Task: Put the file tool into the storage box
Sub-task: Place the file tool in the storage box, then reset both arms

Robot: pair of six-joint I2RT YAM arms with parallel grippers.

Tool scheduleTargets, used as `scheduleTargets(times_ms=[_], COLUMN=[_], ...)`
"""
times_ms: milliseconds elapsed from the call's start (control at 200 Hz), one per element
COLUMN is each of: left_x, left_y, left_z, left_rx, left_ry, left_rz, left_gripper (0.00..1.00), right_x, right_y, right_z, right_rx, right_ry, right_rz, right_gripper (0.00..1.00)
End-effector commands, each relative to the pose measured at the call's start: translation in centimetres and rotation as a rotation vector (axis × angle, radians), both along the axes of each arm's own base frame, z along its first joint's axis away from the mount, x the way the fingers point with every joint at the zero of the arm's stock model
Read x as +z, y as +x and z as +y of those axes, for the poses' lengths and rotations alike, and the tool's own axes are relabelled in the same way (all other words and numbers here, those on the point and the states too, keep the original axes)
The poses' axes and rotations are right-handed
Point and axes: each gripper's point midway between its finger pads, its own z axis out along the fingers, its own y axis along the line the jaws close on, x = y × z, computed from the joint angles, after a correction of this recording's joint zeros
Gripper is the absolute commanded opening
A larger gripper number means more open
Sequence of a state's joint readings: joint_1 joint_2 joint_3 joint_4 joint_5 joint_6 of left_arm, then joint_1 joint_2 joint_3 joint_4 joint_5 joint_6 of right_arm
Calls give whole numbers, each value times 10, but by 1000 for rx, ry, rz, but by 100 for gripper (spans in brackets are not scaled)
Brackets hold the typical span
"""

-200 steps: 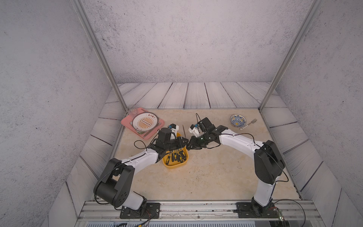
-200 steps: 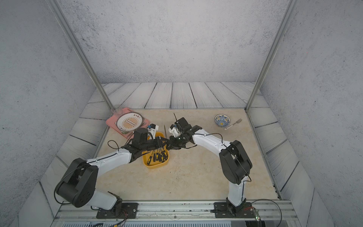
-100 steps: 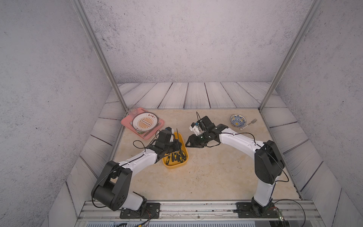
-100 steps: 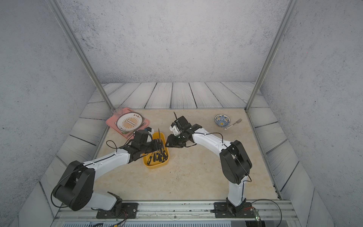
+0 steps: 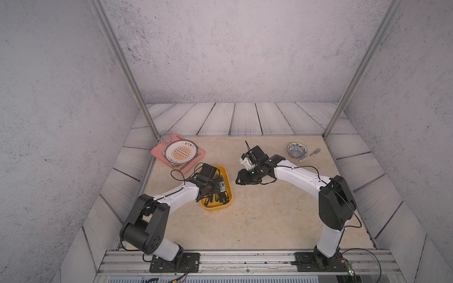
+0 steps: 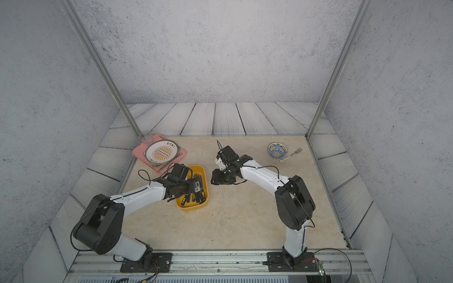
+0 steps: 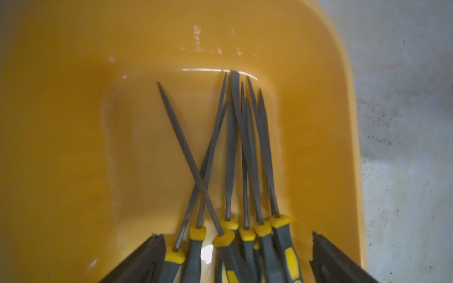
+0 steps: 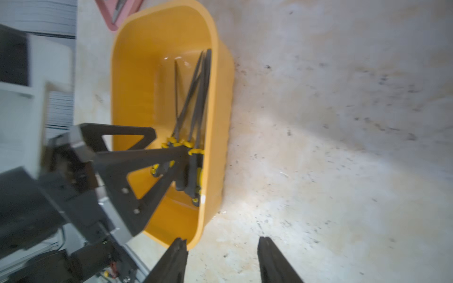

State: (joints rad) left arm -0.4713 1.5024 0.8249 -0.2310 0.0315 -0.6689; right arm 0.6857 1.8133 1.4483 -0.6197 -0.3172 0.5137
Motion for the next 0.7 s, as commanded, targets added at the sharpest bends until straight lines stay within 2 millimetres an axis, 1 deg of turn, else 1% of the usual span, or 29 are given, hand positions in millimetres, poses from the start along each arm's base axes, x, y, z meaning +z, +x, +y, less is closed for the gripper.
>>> scheduleTargets(times_ms=[0, 60, 110, 165, 240, 295, 345, 400, 445, 475, 521, 556, 586, 631, 696], left_x=[29, 46, 63, 82, 107, 122, 127, 127, 122, 117, 103, 94, 83, 71, 54], left_y=[12, 18, 23, 27, 34, 40, 45, 50, 51, 52, 54, 54, 55, 58, 61], left_z=[19, 33, 45, 61, 83, 99, 112, 130, 150, 161, 172, 180, 184, 188, 191], left_rx=[33, 57, 82, 103, 123, 139, 132, 148, 200, 223, 228, 256, 256, 249, 239], left_ry=[81, 147, 196, 275, 404, 522, 620, 722, 774, 774, 735, 704, 673, 638, 619], left_rz=[-116, -184, -240, -309, -418, -492, -536, -560, -543, -530, -508, -503, -496, -495, -480], left_gripper=[98, 98, 98, 98, 98, 98, 98, 98, 98, 98, 98, 98, 98, 98, 98], right_x=[17, 16, 15, 16, 17, 14, 12, 9, 6, 3, -1, -5, -13, -18, -14], right_y=[17, 30, 40, 45, 46, 43, 42, 41, 41, 40, 38, 41, 41, 45, 47], right_z=[-56, -96, -142, -193, -258, -295, -319, -335, -344, -348, -352, -353, -355, -356, -360], right_rx=[-105, -207, -333, -458, -611, -695, -734, -755, -769, -790, -836, -859, -862, -876, -909], right_ry=[-166, -288, -426, -570, -736, -821, -876, -925, -952, -951, -937, -913, -904, -881, -896], right_rz=[-136, -204, -262, -320, -391, -435, -487, -557, -612, -635, -663, -685, -686, -700, -702], right_gripper=[53, 53, 53, 54, 56, 57, 57, 57, 57, 58, 60, 60, 60, 60, 60])
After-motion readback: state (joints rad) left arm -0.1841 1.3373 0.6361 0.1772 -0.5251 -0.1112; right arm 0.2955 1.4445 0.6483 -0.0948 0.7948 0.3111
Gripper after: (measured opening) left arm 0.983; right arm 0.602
